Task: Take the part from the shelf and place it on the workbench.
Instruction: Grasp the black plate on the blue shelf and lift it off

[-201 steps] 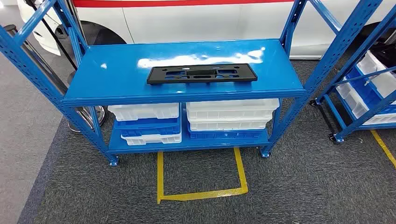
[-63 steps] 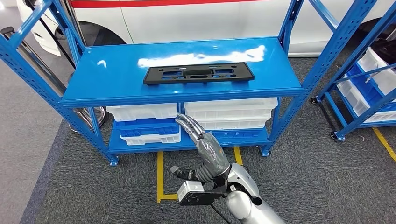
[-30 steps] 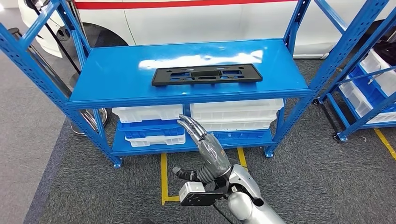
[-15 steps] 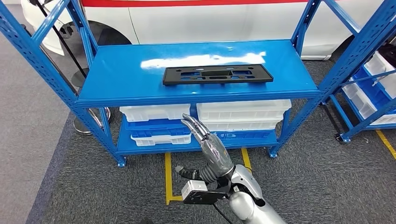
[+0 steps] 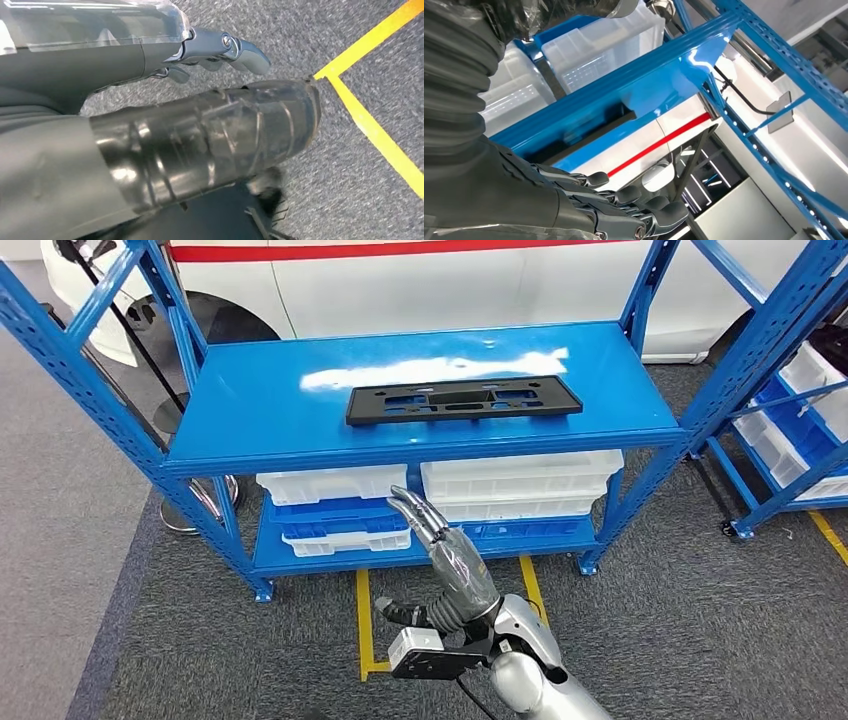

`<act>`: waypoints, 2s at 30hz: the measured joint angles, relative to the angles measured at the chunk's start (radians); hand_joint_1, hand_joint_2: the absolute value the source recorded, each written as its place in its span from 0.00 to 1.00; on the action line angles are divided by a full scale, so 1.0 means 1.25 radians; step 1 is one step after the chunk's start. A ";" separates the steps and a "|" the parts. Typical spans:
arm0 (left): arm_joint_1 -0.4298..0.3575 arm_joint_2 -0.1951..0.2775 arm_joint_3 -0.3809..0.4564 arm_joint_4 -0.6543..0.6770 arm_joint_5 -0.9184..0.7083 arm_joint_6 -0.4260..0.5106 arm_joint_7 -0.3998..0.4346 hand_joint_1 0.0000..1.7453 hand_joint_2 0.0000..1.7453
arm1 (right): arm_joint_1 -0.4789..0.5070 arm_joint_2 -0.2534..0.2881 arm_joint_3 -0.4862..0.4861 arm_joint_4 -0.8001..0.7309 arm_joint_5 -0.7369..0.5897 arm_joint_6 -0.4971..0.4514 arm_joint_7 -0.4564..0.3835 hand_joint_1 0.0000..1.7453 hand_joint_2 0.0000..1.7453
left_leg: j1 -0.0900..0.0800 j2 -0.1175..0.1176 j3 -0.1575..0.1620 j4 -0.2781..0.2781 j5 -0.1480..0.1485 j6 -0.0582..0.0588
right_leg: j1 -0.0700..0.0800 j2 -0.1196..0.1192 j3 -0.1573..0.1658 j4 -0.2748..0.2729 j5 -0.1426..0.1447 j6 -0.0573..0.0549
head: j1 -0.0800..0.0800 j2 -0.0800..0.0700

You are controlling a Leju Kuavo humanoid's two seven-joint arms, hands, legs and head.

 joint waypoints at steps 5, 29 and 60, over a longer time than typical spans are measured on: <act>0.001 0.001 -0.001 0.000 0.000 0.000 0.001 0.00 0.00 | 0.000 0.000 0.000 -0.001 0.001 0.000 0.000 0.00 1.00 | -0.007 -0.002 0.004 -0.020 0.002 0.042 | -0.001 0.001 -0.007 0.010 -0.008 0.024 | -0.001 0.000; 0.001 0.002 -0.005 0.002 0.003 0.023 0.024 0.00 0.00 | 0.015 0.001 -0.004 -0.005 0.003 -0.001 -0.001 0.00 1.00 | -0.006 0.002 -0.035 0.068 -0.020 0.010 | 0.009 -0.004 0.005 -0.004 -0.002 -0.019 | -0.005 0.000; 0.000 0.000 -0.025 0.002 -0.006 0.041 0.040 0.00 0.00 | 0.030 0.002 -0.012 -0.004 -0.001 0.000 -0.003 0.00 1.00 | -0.013 0.001 -0.031 0.051 -0.010 0.016 | 0.018 -0.002 0.007 -0.005 -0.003 -0.021 | -0.006 0.000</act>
